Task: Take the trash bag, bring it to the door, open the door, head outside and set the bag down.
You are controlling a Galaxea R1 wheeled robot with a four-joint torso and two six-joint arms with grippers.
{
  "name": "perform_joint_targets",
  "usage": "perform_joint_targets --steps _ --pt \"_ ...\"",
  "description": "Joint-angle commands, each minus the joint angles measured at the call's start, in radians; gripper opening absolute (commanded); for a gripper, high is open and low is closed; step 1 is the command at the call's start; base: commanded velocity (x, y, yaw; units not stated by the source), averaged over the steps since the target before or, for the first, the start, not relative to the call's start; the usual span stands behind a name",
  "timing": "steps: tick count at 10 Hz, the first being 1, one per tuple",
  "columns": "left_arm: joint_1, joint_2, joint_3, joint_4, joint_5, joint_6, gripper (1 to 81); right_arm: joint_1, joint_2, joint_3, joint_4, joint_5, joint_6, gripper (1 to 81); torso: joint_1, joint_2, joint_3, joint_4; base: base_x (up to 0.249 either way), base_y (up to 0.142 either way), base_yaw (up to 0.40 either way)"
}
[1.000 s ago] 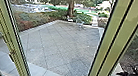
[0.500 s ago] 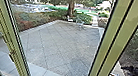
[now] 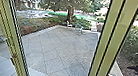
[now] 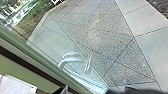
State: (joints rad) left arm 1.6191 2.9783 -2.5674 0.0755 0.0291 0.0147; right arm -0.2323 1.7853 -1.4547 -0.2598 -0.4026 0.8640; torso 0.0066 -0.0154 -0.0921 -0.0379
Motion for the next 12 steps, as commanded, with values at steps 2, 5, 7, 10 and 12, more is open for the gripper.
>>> perform_joint_targets --steps 2,5,7,10,12 --pt "-0.018 0.002 0.009 0.006 0.066 0.005 1.0 0.141 -0.034 0.004 -0.044 -0.015 -0.003 81.1 0.000 0.000 0.036 -0.046 0.000 0.000 0.000" --pt "-0.018 0.001 0.009 0.006 0.066 0.005 1.0 0.159 -0.050 0.011 -0.065 -0.036 -0.005 81.1 0.001 0.001 0.110 -0.084 0.000 0.000 0.000" --pt "-0.018 -0.002 0.009 0.004 0.066 0.005 1.0 0.176 -0.047 0.013 -0.105 -0.056 -0.005 81.1 0.000 0.000 0.082 -0.066 0.000 0.000 0.000" --pt "-0.020 -0.001 0.009 0.006 0.065 0.005 1.0 0.263 -0.042 -0.010 -0.196 -0.153 -0.005 81.1 -0.002 -0.002 0.092 -0.070 0.000 0.000 0.000" --pt "-0.018 -0.001 0.009 0.000 0.066 0.005 1.0 0.276 -0.013 -0.065 -0.210 -0.180 -0.039 81.1 -0.002 -0.002 0.092 -0.070 0.000 0.000 0.000"
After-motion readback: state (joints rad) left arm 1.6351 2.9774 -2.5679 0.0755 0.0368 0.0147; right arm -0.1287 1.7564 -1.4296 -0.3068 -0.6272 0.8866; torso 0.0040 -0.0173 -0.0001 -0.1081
